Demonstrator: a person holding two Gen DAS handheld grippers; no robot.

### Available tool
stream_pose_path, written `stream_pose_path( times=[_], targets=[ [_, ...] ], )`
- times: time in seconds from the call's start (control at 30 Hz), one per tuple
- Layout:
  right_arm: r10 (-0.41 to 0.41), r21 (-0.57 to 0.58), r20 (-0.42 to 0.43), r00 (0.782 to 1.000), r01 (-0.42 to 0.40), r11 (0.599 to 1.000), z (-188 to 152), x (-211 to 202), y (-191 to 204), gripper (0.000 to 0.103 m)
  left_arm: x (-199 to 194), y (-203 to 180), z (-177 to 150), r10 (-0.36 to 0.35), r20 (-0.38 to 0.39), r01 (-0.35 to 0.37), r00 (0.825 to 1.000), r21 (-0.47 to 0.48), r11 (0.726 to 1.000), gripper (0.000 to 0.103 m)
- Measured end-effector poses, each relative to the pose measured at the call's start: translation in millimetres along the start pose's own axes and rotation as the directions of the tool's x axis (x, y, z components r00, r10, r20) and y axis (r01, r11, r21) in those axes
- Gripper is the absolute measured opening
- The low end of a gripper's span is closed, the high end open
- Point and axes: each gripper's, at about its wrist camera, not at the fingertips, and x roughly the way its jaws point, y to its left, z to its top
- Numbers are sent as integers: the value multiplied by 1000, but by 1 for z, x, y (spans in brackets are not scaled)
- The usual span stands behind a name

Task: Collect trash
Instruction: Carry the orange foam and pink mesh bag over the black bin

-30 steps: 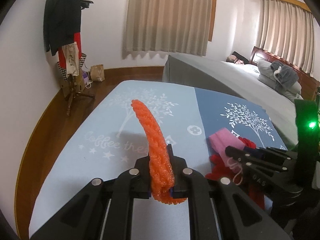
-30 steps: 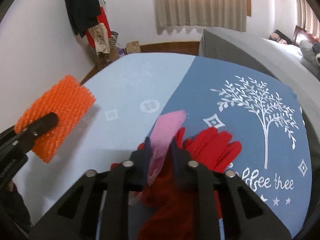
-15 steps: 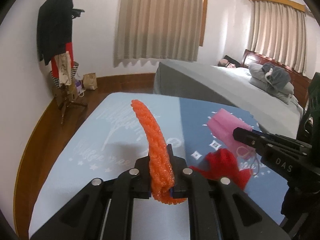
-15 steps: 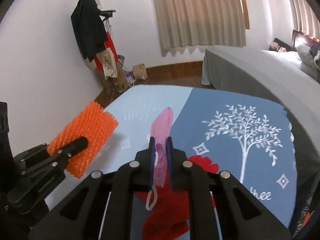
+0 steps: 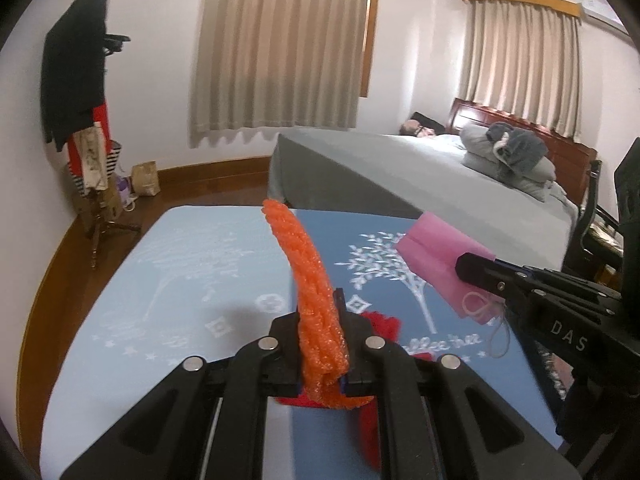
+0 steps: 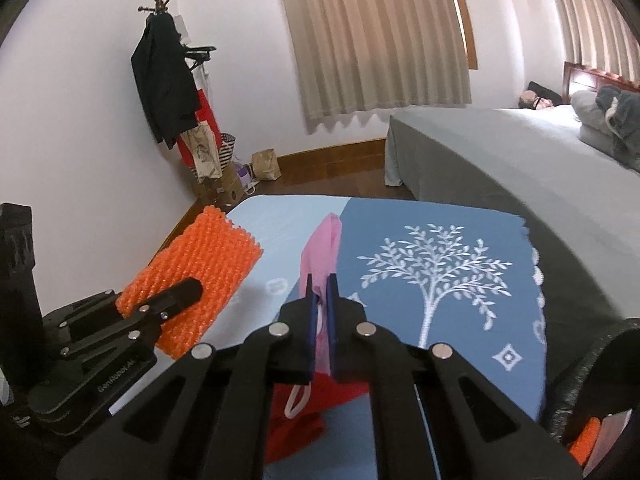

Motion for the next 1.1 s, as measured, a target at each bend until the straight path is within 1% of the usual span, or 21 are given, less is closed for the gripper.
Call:
stream_pose_path(
  times=[0.17, 0.33, 0.6, 0.8, 1.1],
  targets=[
    [-36, 17, 27, 999, 36, 999, -2, -21, -17, 4, 0, -21, 5, -45, 3, 45, 999, 20, 999, 12],
    [-85, 44, 49, 995, 83, 996, -5, -41, -40, 4, 1, -50, 10, -96, 10, 96, 995, 56, 994, 12],
    [-183, 92, 76, 980, 175, 980, -18, -82, -83, 4, 1, -99, 11, -181, 8, 179, 983, 106, 978, 12],
    [-250, 129, 82, 965, 239, 963, -31, -110, -112, 4, 1, -143, 9, -251, -3, 248, 968, 147, 957, 12],
    [-361, 186, 85, 929, 341, 921, -49, -153, -150, 4, 1, -206, 3, -358, -30, 356, 933, 204, 912, 12]
  ],
)
